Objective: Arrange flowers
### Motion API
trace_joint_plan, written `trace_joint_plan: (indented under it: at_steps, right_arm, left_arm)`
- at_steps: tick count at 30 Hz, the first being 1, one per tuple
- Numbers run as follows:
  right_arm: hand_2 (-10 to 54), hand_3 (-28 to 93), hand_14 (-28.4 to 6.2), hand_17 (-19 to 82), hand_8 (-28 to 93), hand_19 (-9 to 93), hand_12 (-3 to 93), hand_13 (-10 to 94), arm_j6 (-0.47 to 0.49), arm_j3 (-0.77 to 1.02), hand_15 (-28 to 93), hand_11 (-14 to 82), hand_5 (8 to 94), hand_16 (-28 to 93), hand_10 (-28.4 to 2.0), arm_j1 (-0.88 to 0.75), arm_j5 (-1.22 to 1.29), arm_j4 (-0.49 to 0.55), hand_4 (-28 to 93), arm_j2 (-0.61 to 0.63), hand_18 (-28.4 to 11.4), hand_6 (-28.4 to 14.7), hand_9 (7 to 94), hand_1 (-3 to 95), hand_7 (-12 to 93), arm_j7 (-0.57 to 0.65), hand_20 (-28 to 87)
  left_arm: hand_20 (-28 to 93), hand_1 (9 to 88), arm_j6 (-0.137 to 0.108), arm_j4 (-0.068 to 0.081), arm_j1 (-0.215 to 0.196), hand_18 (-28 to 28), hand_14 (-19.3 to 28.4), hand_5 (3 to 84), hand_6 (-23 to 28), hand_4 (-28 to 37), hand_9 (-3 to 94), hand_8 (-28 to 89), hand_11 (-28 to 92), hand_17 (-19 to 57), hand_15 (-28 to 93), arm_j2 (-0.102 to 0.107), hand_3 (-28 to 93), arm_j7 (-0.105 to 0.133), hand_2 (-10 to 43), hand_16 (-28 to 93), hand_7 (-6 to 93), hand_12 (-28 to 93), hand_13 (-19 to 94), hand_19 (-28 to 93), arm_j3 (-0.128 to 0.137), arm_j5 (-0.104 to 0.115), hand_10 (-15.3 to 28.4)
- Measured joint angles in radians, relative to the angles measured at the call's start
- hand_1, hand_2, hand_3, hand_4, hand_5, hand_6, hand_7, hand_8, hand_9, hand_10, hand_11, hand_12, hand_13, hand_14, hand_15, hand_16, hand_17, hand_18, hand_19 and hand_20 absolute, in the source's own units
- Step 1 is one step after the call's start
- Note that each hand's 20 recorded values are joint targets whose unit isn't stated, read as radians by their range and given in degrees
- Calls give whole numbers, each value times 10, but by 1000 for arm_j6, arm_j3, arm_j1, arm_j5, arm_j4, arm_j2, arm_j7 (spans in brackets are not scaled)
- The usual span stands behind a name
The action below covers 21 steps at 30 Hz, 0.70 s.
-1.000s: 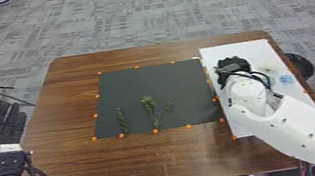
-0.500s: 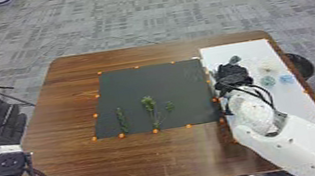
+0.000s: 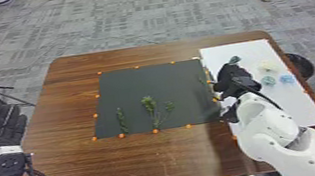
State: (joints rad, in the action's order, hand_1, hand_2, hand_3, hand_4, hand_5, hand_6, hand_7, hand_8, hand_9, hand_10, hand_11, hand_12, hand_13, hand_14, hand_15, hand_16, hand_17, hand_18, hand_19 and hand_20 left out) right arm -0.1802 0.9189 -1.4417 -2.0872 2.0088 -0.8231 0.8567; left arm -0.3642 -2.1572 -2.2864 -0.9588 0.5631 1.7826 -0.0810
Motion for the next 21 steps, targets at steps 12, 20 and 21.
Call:
trace_joint_plan:
  at_steps: [12,20,21]
  right_arm:
    - [-95,746,-135,462,192,932,526,729,-16,60,726,413,737,442,-139,-42,53,53,-205,-187,-277,-28,768,504,436,79,423]
    - [-95,743,-136,465,193,932,525,730,14,-10,728,419,738,442,-139,-50,25,57,-203,-244,-277,-28,768,503,435,81,425]
    - [-95,743,-136,465,193,932,525,729,17,-10,729,419,738,442,-139,-53,17,57,-203,-251,-277,-28,768,503,435,83,426]
  left_arm:
    - [112,238,1,2,7,110,134,429,86,-283,314,-109,264,-51,311,3,757,-6,188,-66,168,80,229,262,-4,-1,146]
    - [112,238,1,2,11,110,134,428,86,-283,313,-109,264,-51,309,4,757,-8,187,-66,167,80,229,262,-8,-2,145]
    - [112,238,1,2,12,110,134,428,86,-283,313,-109,263,-51,309,4,757,-9,187,-66,167,80,229,262,-8,-2,145]
